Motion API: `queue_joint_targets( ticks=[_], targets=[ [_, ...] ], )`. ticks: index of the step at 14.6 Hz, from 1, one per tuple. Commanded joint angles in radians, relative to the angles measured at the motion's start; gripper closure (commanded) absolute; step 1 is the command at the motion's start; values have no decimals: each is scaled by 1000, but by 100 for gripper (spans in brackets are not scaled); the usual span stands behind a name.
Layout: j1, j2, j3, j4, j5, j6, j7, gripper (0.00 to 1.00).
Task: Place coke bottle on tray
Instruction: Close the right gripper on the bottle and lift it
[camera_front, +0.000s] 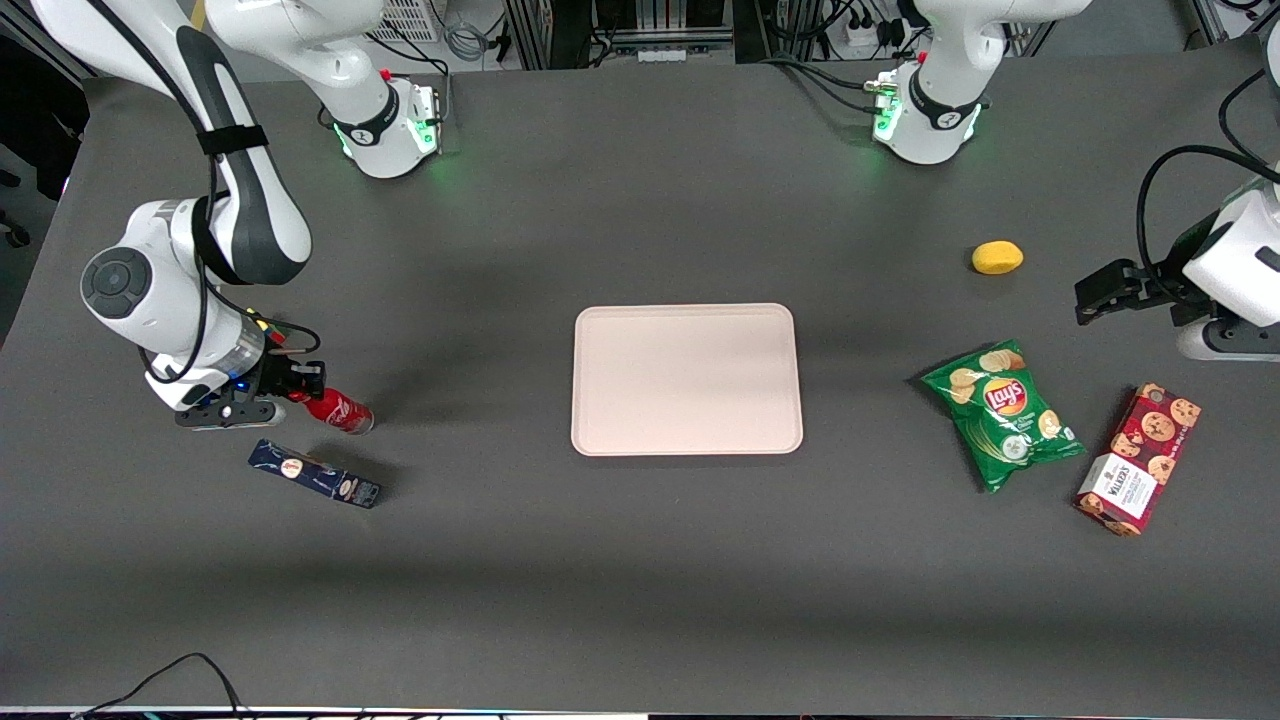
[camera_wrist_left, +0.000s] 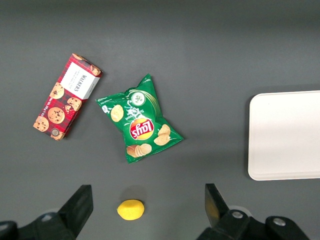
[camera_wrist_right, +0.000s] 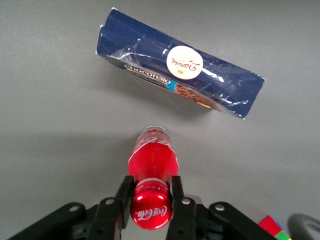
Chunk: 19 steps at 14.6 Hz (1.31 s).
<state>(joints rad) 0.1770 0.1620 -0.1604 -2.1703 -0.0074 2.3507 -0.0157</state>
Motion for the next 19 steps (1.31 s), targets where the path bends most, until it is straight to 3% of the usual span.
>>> queue_joint_targets(
  ticks=[1,3,10,13,19],
  targets=[
    [7,-27,15,-14,-5,-8,5,91],
    [7,-36,16,-5,-5,-37,5,100],
    [7,-79,78,211,-3,-319,42,100],
    [7,-73,162,354,-2,-465,126,100],
    [47,-29,329,575,-2,-594,327,100]
  ],
)
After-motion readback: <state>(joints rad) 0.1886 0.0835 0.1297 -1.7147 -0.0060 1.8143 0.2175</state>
